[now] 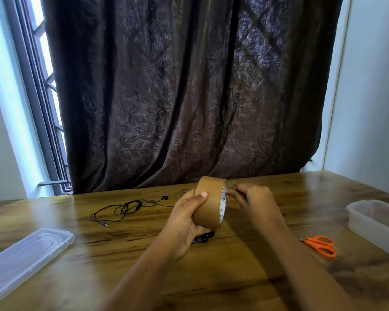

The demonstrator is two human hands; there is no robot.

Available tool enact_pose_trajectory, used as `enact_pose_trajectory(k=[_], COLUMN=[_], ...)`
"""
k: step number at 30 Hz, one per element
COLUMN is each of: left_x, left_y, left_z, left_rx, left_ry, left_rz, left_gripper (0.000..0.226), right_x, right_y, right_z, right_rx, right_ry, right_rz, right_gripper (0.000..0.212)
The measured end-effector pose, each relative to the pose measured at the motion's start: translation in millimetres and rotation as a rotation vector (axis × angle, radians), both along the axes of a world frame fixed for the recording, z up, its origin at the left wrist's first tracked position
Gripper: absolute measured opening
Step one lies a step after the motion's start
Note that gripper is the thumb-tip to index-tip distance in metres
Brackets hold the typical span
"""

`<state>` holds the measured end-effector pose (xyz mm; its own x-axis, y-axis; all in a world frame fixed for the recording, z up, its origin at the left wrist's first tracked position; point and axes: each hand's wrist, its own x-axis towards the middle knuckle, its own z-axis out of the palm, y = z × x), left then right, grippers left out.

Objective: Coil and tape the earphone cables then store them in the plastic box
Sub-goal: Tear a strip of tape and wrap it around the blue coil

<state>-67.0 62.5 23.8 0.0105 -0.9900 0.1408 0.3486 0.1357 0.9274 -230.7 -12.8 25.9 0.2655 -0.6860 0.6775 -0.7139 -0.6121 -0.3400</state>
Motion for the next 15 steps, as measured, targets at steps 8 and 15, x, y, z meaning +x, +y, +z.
enact_pose_trajectory(k=[8, 15], left_x=[0.7, -1.9], left_y=[0.5, 0.3], left_z=[2.4, -4.0], left_rx=[-0.007, -0.039], left_ry=[-0.007, -0.133], left_rz=[0.062, 0.045], left_gripper=[0.029, 0.031], right_x=[13.8, 25.2], right_y=[19.5, 27.5], right_z=[9.4, 10.7], right_rx=[0.345, 0.72], right_ry=[-0.497, -0.76], right_rz=[0.34, 0.515], right_gripper=[0.022, 0.022])
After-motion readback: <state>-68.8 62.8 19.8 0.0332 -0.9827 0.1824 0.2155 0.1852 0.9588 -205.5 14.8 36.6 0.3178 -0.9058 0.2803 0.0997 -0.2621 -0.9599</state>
